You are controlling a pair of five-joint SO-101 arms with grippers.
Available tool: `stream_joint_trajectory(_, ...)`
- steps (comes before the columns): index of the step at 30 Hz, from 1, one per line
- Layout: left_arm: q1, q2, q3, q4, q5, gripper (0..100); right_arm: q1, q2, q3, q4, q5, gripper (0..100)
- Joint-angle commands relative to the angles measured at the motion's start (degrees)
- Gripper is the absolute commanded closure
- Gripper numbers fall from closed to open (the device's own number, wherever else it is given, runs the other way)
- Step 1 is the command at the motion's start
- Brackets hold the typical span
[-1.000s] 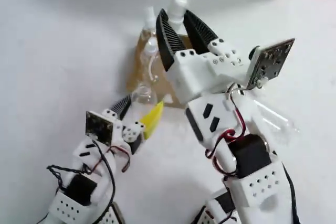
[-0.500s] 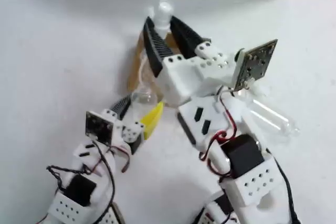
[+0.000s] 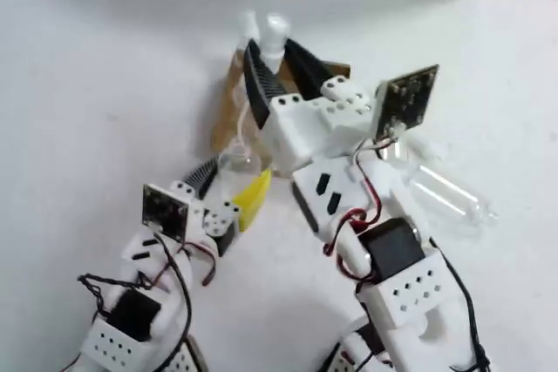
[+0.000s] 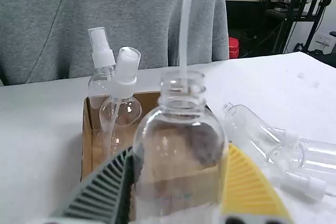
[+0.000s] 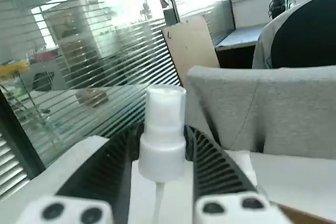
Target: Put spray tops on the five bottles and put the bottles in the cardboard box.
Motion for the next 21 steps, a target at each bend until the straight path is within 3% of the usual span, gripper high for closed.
stream_joint_trajectory(1, 0.6, -0.6, -0.1, -0.7, -0.8, 93, -0.5, -0.5, 1.2, -1.2, -0.4, 98.3)
stream_joint_trajectory(9, 0.4, -0.6, -0.1, -0.7, -0.8, 93, -0.7, -0.5, 6.7, -1.3, -0.4, 98.3)
stream_joint_trajectory(21, 0.3, -0.6, -0.1, -0.7, -0.8, 93, -7.3, -0.6, 14.1, 0.8, -0.3, 98.0)
